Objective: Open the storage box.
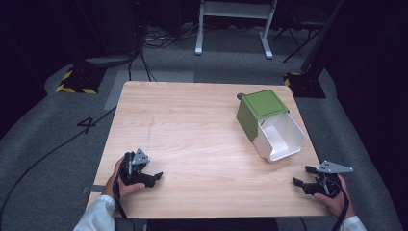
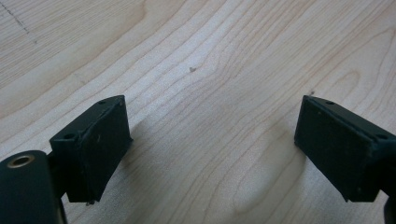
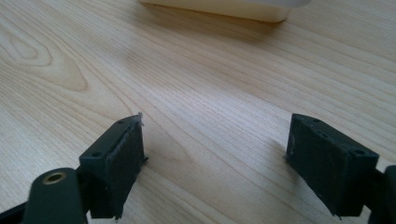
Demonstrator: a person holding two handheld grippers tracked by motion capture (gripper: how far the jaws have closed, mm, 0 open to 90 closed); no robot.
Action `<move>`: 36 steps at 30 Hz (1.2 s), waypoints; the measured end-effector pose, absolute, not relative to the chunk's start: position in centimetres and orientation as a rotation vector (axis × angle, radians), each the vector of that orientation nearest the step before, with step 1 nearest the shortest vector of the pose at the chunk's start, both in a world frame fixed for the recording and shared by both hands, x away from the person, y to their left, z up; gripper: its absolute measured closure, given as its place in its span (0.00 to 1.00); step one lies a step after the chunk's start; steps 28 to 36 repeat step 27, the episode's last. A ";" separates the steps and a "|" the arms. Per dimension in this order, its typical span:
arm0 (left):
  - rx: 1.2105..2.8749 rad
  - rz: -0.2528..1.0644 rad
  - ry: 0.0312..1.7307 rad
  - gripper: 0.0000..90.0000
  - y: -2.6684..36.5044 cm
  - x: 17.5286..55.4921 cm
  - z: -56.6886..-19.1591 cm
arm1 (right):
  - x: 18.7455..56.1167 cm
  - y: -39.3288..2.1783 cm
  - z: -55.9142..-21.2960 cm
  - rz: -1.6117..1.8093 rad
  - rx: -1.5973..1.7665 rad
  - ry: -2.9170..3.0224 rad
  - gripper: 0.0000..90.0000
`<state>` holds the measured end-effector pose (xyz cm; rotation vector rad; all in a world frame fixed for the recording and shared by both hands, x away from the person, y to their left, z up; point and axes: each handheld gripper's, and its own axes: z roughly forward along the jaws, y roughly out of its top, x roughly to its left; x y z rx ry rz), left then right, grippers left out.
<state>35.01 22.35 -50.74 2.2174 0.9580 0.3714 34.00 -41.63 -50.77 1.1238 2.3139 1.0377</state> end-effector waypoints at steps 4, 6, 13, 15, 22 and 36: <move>2.217 0.370 0.959 0.12 22.3 35.0 -50.7 | 34.0 -41.6 -50.8 1.038 1.124 2.314 0.21; 2.217 0.371 0.958 0.12 22.3 35.0 -50.7 | 34.0 -41.6 -50.8 1.038 1.124 2.314 0.21; 2.217 0.370 0.959 0.12 22.3 35.0 -50.7 | 34.0 -41.6 -50.8 1.037 1.126 2.311 0.21; 2.220 0.371 0.955 0.12 22.4 35.0 -50.7 | 34.0 -41.6 -50.8 1.035 1.126 2.312 0.21; 2.224 0.374 0.949 0.12 22.4 35.1 -50.7 | 34.0 -41.6 -50.8 1.036 1.126 2.311 0.21; 2.224 0.374 0.950 0.12 22.4 35.1 -50.7 | 34.0 -41.6 -50.8 1.034 1.125 2.311 0.21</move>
